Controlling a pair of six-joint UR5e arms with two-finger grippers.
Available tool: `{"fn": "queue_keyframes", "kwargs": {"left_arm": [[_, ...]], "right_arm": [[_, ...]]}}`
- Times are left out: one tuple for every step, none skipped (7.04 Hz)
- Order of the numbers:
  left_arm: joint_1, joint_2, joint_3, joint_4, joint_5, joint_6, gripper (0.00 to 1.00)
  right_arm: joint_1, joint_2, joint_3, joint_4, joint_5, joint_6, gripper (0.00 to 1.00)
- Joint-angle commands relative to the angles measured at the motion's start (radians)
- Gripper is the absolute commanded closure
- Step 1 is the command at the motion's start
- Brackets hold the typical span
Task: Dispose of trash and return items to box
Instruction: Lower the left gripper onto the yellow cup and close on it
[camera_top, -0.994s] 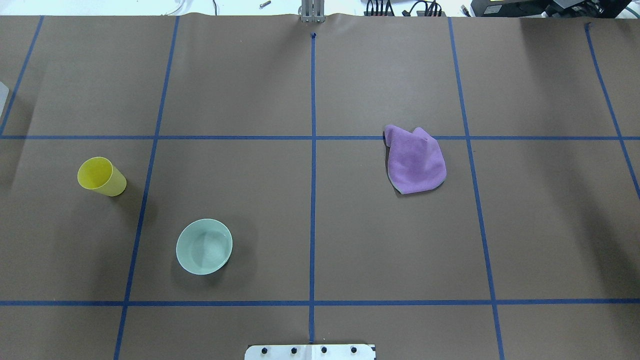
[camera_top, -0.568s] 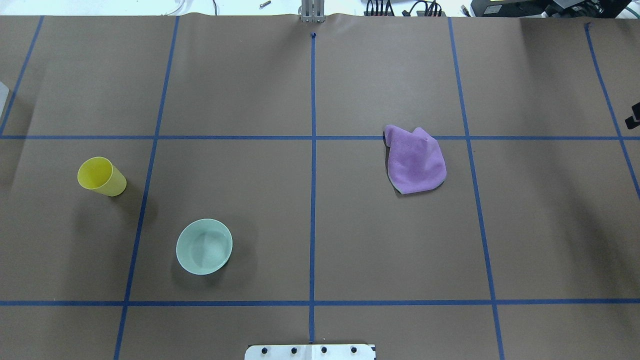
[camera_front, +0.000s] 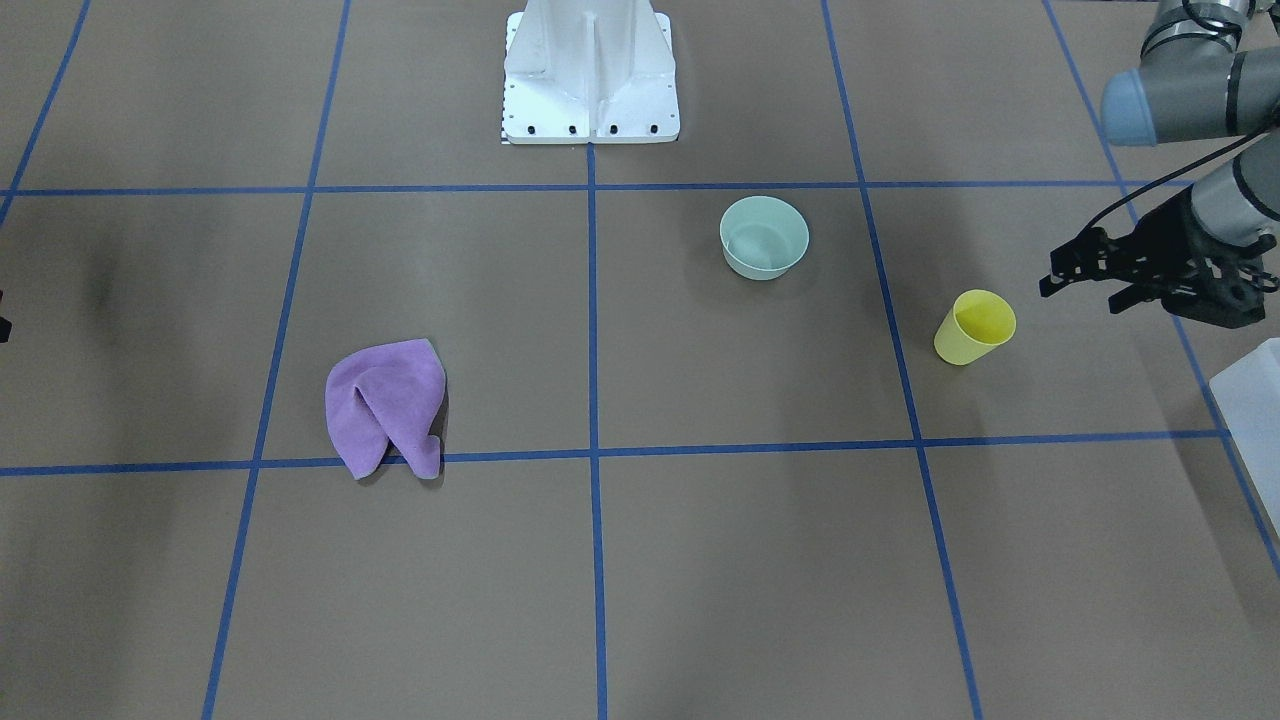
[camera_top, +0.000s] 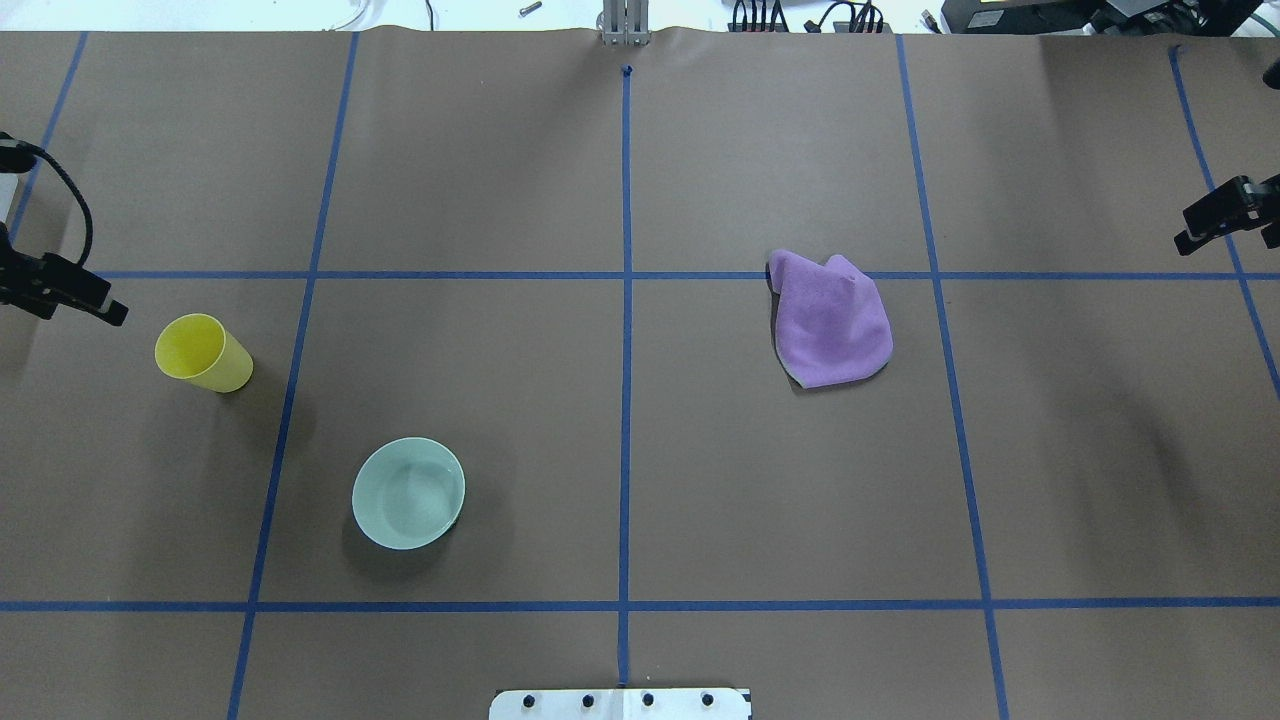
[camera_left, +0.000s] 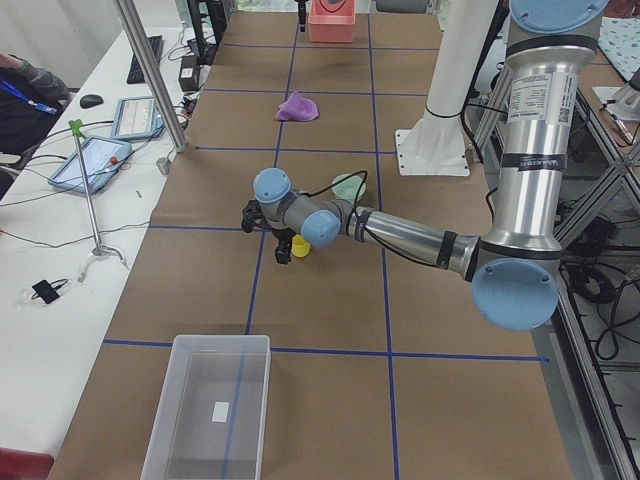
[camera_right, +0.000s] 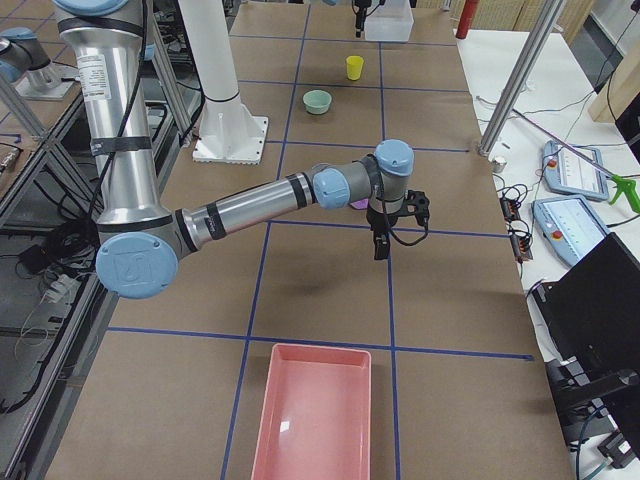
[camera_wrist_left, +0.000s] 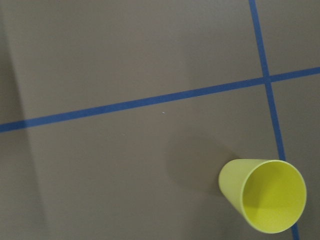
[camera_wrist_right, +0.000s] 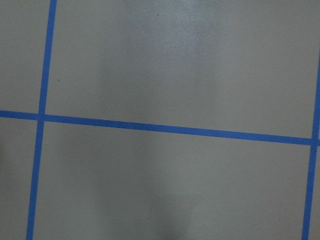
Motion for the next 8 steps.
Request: {"fn": "queue_keyframes", "kwargs": {"left_arm": [[0.028,-0.049,0.048,-0.004,0.003,-0.038,0.01],[0.046,-0.062,0.073,-0.004,0.004,-0.037,0.01],[0.052,-0.091,0.102,-0.006,0.004,-0.037,0.02],[0.072,-0.105,0.129,-0.006,0.004,-0.035,0.02],[0.098,-0.109,0.148,-0.018,0.018,-0.032,0.02],[0.118,-0.106,0.162,-0.050,0.074,-0.035,0.06],[0.128,-0.101,0.166,-0.067,0.084,-0.037,0.50],[0.128,-0.095,0.159,-0.067,0.082,-0.037,0.94]], "right_arm": [[-0.003,0.000,-0.006,0.000,0.000,0.001,0.00],[-0.004,0.000,-0.006,0.000,0.000,0.001,0.00],[-0.007,0.000,-0.008,0.000,0.000,0.001,0.00],[-0.007,0.002,-0.008,0.000,0.000,0.001,0.00],[-0.009,0.002,-0.008,0.000,-0.002,0.001,0.00],[-0.009,0.002,-0.009,0.000,-0.002,0.001,0.00],[-0.009,0.002,-0.008,0.000,-0.002,0.001,0.00],[-0.009,0.002,-0.008,0.000,-0.002,0.002,0.00]]}}
